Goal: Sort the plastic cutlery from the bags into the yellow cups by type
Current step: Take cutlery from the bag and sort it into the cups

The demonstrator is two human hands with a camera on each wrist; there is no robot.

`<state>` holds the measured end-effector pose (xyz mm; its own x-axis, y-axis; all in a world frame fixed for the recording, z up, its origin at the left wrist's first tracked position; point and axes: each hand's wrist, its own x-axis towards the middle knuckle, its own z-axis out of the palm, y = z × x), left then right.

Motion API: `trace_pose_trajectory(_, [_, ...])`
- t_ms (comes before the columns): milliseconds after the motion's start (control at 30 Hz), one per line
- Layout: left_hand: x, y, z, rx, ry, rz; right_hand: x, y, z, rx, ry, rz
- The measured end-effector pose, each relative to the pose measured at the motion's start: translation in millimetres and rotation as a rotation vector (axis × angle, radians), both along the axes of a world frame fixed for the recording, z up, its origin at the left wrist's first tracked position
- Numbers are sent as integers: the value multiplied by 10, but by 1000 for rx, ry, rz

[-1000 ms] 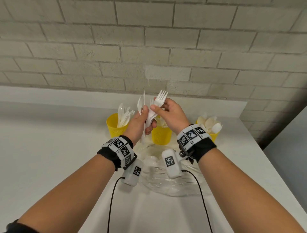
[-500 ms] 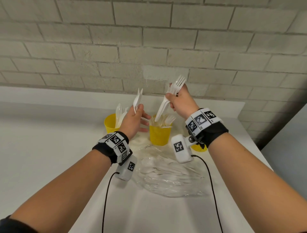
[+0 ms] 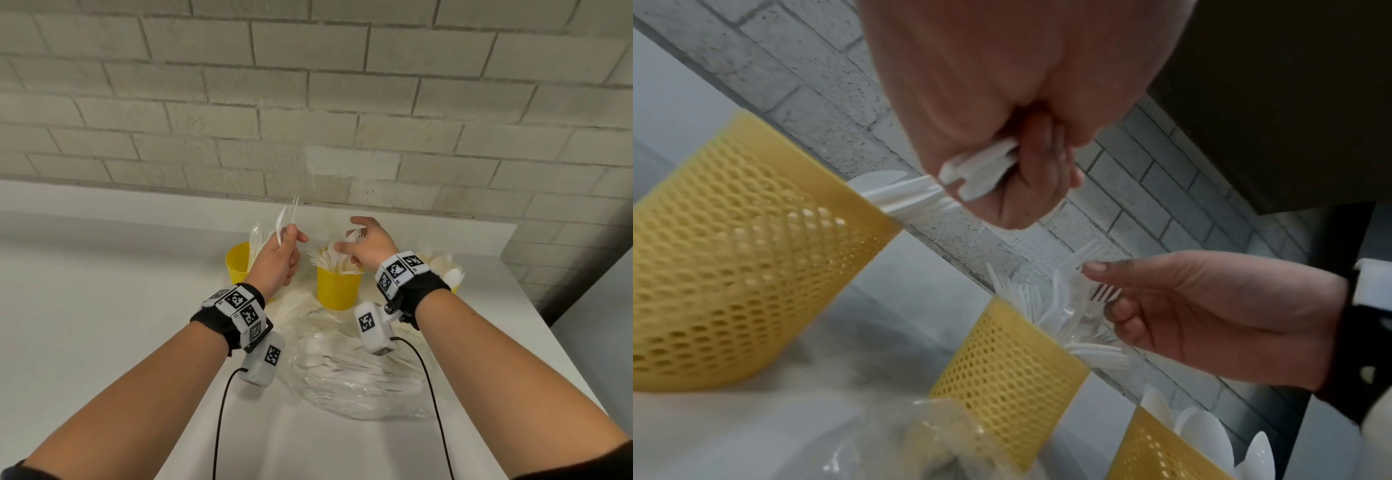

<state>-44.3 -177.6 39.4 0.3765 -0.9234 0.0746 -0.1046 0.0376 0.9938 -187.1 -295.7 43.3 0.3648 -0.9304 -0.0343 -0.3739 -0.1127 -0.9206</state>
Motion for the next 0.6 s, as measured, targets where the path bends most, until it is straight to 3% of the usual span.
trace_pose_trajectory(267, [4, 32, 8, 10, 72, -18, 47, -22, -137, -121, 270, 91])
trace_pose_trajectory(433, [60, 55, -18, -3, 189, 12, 173, 244, 223, -357, 94, -5])
trace_pose_trajectory(500, [73, 61, -30, -25, 221, -11, 276, 416, 342, -261, -27, 149])
trace_pose_trajectory(600, [105, 72, -38, -34, 226, -52, 452, 565, 343, -157, -55, 318])
